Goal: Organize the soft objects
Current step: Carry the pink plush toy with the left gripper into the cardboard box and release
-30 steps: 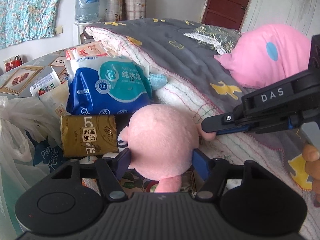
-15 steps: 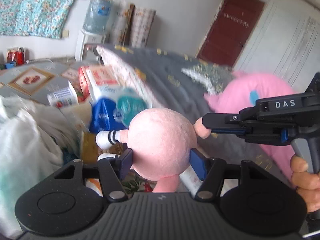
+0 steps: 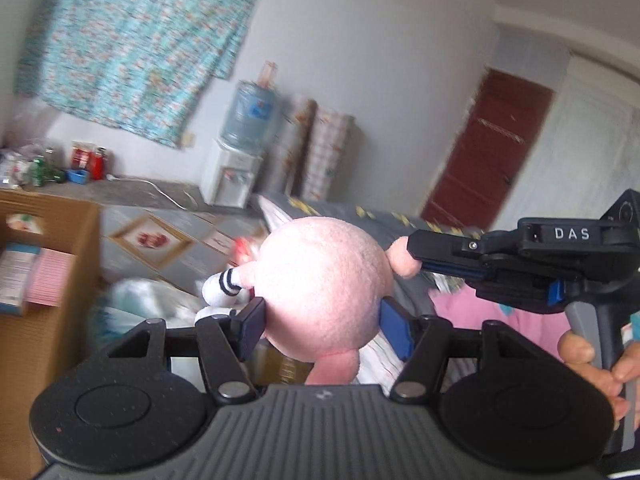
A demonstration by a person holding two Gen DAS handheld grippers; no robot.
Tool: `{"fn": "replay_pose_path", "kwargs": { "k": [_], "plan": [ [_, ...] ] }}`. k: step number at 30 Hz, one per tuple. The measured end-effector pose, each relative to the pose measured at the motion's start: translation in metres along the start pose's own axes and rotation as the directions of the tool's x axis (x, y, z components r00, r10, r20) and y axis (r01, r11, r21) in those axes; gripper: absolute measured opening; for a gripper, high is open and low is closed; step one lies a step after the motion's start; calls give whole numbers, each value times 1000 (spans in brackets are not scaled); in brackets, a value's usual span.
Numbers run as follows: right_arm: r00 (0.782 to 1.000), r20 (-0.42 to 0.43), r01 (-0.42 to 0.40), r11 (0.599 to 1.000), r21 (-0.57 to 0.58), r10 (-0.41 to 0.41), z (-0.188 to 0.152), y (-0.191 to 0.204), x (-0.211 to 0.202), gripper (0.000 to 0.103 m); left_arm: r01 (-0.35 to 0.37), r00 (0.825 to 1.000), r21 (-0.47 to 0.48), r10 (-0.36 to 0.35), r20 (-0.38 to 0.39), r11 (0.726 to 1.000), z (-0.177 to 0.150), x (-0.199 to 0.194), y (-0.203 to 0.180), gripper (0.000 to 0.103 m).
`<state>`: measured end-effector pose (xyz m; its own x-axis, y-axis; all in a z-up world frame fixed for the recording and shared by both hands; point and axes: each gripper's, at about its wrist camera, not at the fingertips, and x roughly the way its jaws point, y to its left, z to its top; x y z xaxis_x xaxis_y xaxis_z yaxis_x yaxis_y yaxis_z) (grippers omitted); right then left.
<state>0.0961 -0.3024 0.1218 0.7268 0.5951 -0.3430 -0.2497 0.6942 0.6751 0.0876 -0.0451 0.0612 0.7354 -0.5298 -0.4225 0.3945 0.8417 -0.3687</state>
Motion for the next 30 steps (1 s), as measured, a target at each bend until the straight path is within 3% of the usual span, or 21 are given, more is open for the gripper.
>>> {"fn": "replay_pose_path", "kwargs": {
  "k": [6, 12, 19, 24, 27, 30],
  "plan": [
    [993, -76, -93, 995, -26, 90, 6, 51, 50, 6, -93, 994, -66, 97, 56, 993, 17, -37, 35, 63],
    [972, -174, -159, 987, -6, 156, 6, 89, 115, 6, -177, 979, -141, 189, 76, 974, 29, -63, 79, 63],
    [934, -296, -195, 980, 42, 199, 2, 119, 197, 6, -252, 962, -239, 270, 44, 938, 35, -81, 141, 63],
    [892, -379, -229, 969, 88, 245, -1, 133, 263, 4, -324, 941, -296, 339, 1, 899, 39, -83, 190, 64],
    [875, -422, -220, 972, 86, 236, -5, 141, 304, 3, -357, 929, -305, 370, -17, 883, 41, -78, 215, 53],
    [869, -452, -187, 980, 73, 199, -8, 138, 341, 3, -362, 928, -336, 370, -43, 869, 43, -69, 242, 53]
  ]
}}
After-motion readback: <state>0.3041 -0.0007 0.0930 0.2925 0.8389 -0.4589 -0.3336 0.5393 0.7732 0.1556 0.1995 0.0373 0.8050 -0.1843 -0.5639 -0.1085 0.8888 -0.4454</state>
